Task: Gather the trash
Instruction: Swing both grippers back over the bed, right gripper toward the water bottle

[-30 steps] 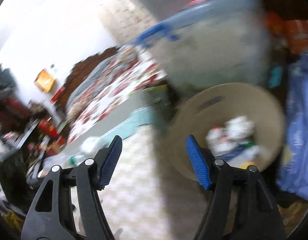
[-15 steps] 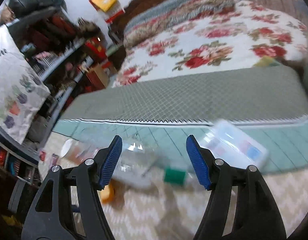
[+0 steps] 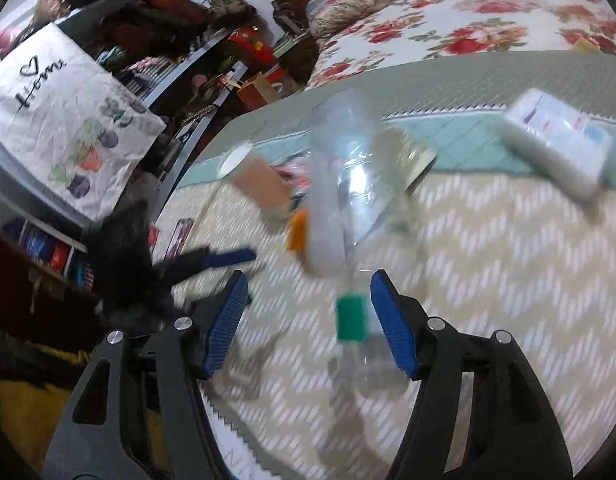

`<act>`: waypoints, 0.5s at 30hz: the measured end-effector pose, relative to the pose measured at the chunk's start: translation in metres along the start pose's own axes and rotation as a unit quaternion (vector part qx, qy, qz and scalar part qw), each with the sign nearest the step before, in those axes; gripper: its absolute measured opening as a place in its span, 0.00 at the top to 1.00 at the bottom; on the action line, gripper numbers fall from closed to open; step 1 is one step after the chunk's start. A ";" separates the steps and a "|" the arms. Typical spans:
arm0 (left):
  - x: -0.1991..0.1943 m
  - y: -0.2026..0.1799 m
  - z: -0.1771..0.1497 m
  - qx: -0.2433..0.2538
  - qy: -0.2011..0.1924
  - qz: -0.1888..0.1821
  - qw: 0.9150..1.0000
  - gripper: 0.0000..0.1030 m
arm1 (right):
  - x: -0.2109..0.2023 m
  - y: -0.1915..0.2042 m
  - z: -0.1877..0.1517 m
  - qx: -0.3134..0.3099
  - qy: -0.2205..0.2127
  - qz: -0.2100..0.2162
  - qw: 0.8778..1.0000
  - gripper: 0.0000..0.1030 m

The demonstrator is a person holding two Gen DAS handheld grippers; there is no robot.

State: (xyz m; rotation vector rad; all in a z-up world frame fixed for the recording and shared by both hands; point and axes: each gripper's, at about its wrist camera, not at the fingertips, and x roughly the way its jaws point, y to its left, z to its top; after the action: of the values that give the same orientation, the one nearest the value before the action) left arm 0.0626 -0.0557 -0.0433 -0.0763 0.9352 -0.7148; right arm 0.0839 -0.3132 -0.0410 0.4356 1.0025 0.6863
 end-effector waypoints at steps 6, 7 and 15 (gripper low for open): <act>-0.009 0.006 -0.005 -0.005 -0.007 0.008 1.000 0.31 | -0.001 0.017 -0.024 -0.008 -0.054 -0.089 0.995 0.35; -0.010 0.007 -0.006 -0.004 -0.007 0.011 1.000 0.31 | 0.001 0.016 -0.024 -0.004 -0.057 -0.103 0.993 0.35; -0.011 0.013 -0.012 -0.012 -0.002 -0.003 1.000 0.30 | 0.006 -0.006 -0.030 0.060 -0.080 -0.129 0.987 0.36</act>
State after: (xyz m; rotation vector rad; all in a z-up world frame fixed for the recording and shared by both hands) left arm 0.0565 -0.0362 -0.0471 -0.1012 0.9409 -0.7096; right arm 0.0619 -0.3125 -0.0630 0.4498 0.9300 0.3543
